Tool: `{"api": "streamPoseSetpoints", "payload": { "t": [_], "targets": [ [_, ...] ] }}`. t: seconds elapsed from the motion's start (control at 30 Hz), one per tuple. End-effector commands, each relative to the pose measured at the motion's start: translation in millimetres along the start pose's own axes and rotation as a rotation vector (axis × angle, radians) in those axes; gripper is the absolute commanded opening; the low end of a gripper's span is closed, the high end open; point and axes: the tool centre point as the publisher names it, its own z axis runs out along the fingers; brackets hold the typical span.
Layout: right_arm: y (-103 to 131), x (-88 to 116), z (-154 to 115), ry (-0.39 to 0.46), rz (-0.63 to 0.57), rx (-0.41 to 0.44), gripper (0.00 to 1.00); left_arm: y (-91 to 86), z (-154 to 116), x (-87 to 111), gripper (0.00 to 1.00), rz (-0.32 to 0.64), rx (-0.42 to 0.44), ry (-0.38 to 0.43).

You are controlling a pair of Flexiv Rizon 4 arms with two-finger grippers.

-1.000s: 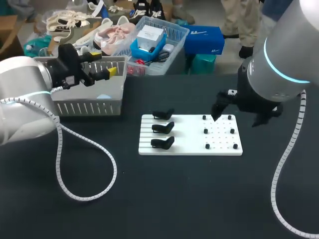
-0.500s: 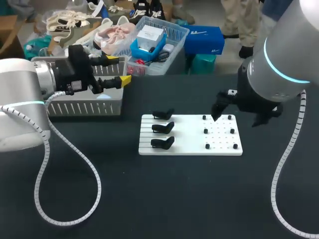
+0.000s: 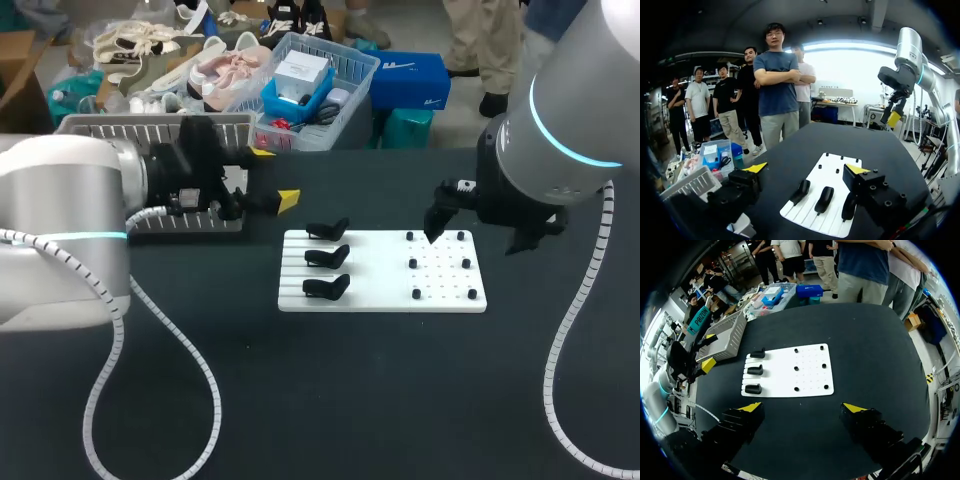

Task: Pick up each earbud case from the left stands, insert the matching earbuds, close the lid, and place the case in the box.

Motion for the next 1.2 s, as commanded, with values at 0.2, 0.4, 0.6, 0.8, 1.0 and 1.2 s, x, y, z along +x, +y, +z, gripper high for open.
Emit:
{"api": "streamPoseSetpoints", "payload": {
  "t": [0.2, 0.4, 0.6, 0.8, 1.0, 1.2],
  "targets": [
    [-1, 3, 0, -0.009, 0.003, -0.002, 1.0, -66.8, -16, 4.1, 1.0, -0.028, -0.024, 0.087],
    [-1, 3, 0, -0.009, 0.003, -0.002, 1.0, -96.1, -30, 14.5, 1.0, -0.052, -0.043, 0.132],
    [-1, 3, 0, -0.009, 0.003, -0.002, 1.0, -107.4, -42, 22.2, 1.0, -0.08, -0.098, 0.148],
    [-1, 3, 0, -0.009, 0.003, -0.002, 1.0, -109.9, -46, 25.7, 1.0, -0.084, -0.142, 0.144],
    [-1, 3, 0, -0.009, 0.003, -0.002, 1.0, -110.4, -46, 26.2, 1.0, -0.084, -0.146, 0.144],
    [-1, 3, 0, -0.009, 0.003, -0.002, 1.0, -110.4, -46, 26.2, 1.0, -0.084, -0.146, 0.144]
  ]
}}
